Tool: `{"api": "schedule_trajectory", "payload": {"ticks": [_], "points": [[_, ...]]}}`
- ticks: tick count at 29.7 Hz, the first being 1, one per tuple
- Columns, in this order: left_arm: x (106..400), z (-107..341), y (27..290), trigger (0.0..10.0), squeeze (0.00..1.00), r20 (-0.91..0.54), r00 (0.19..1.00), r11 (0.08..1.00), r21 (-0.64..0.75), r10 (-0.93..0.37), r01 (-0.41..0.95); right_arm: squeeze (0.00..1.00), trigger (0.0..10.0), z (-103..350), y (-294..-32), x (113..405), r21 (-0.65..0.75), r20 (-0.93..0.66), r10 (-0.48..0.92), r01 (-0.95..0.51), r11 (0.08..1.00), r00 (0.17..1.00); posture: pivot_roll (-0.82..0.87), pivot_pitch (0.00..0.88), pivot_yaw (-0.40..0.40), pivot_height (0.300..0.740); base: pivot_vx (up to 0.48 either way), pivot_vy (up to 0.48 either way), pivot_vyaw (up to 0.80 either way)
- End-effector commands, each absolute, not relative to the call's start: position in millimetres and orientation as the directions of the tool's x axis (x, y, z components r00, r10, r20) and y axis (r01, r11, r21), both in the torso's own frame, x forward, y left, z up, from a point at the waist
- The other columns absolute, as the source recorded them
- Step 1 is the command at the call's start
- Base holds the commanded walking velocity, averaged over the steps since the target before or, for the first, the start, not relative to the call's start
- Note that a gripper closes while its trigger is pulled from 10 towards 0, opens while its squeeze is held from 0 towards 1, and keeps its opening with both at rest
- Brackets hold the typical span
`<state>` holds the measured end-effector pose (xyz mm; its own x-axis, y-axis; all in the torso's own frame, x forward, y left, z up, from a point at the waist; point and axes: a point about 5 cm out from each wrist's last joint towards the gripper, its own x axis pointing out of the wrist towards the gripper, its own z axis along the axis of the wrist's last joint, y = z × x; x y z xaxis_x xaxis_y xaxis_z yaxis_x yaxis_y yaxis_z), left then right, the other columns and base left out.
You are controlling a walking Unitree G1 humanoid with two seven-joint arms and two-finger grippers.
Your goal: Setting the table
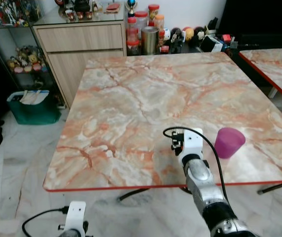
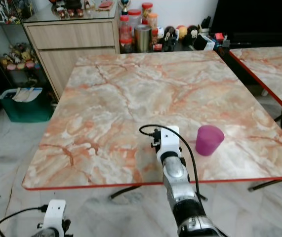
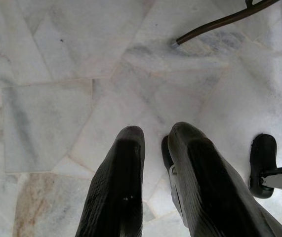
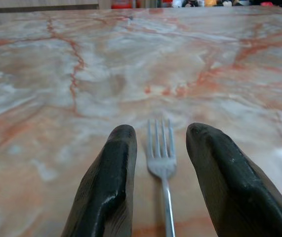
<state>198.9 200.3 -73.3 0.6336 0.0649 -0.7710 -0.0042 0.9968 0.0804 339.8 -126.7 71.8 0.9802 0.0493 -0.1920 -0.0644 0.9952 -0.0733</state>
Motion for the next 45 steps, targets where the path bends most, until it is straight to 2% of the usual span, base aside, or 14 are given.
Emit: {"api": "schedule_trajectory", "payload": {"ticks": [1,8,9,10,13,15,35,45], "points": [[198,-74,202,10.0,0.00,-0.781,0.621,0.997,0.081,0.062,0.002,0.00,10.0,74,-127,344,-0.071,-0.217,0.033,-0.050,0.996,0.976,0.02,0.000,0.012,0.736,0.000,0.000,0.00],[198,-74,202,10.0,0.00,-0.781,0.621,0.997,0.076,0.061,-0.002,0.00,10.0,80,-127,352,-0.053,-0.240,0.008,-0.021,0.998,0.971,0.02,0.000,0.011,0.736,0.000,0.000,0.00],[197,-75,201,10.0,0.00,-0.783,0.619,0.997,0.074,0.059,-0.002,0.85,10.0,80,-127,352,-0.044,-0.247,0.009,-0.020,0.999,0.969,0.02,0.000,0.011,0.736,0.000,0.000,0.00],[197,-75,201,10.0,0.00,-0.784,0.618,0.997,0.073,0.059,-0.003,1.00,10.0,78,-126,352,-0.042,-0.253,0.009,-0.021,0.999,0.967,0.02,0.000,0.011,0.736,0.000,0.000,0.00],[196,-75,200,10.0,0.00,-0.785,0.617,0.997,0.071,0.057,-0.003,1.00,10.0,75,-126,350,-0.053,-0.276,0.007,-0.022,0.998,0.961,0.02,0.000,0.010,0.736,0.000,0.000,0.00],[196,-75,200,10.0,0.00,-0.786,0.615,0.998,0.070,0.056,-0.002,0.00,10.0,67,-126,347,-0.053,-0.315,0.005,-0.023,0.998,0.949,0.02,0.000,0.012,0.736,0.000,0.000,0.00],[194,-76,200,10.0,0.00,-0.793,0.607,0.998,0.064,0.049,0.003,0.00,10.0,55,-126,344,-0.017,-0.403,0.009,-0.017,1.000,0.915,0.03,0.000,0.012,0.736,0.000,0.000,0.00],[192,-78,198,10.0,0.00,-0.801,0.598,0.999,0.051,0.036,0.009,0.00,10.0,44,-131,339,0.003,-0.463,-0.026,0.031,1.000,0.886,0.03,0.000,0.010,0.736,0.000,0.000,0.00]]}}
